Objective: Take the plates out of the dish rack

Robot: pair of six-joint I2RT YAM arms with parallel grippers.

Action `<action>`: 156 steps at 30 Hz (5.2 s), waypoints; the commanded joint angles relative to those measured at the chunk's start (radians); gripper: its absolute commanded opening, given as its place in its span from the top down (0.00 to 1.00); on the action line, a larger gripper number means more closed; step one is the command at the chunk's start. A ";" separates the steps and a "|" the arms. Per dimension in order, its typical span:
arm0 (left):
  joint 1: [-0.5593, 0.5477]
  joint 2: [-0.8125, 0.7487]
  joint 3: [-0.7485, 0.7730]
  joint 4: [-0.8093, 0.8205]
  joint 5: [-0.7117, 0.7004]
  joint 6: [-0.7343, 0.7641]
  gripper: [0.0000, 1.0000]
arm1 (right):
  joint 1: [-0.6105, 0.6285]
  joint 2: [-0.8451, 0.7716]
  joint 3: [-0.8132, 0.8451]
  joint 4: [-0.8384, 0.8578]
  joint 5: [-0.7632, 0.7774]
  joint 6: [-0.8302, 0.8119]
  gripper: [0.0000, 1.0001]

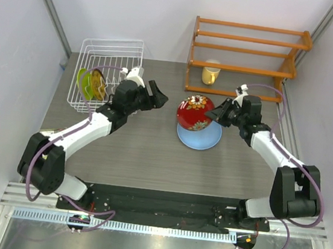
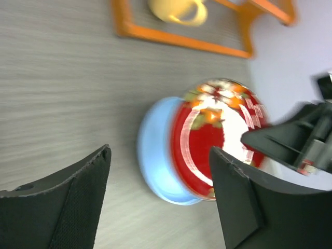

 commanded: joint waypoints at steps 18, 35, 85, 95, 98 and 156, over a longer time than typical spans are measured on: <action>0.001 -0.288 -0.008 -0.212 -0.662 0.383 0.12 | -0.064 0.115 0.010 -0.133 0.045 -0.153 0.92; 0.001 -0.267 0.004 -0.229 -0.710 0.406 0.06 | -0.062 0.169 0.118 -0.290 0.134 -0.267 0.16; 0.463 0.361 0.351 -0.148 -0.603 0.449 0.92 | -0.061 0.103 0.161 -0.470 0.375 -0.402 0.05; 0.460 0.292 0.345 -0.162 -0.612 0.510 1.00 | -0.061 0.092 0.153 -0.470 0.383 -0.399 0.05; 0.440 0.237 0.352 -0.162 -0.635 0.562 1.00 | -0.061 0.088 0.155 -0.470 0.389 -0.400 0.05; 0.063 -0.021 0.004 0.005 0.082 -0.004 0.26 | 0.136 0.034 0.150 0.006 0.053 -0.084 0.99</action>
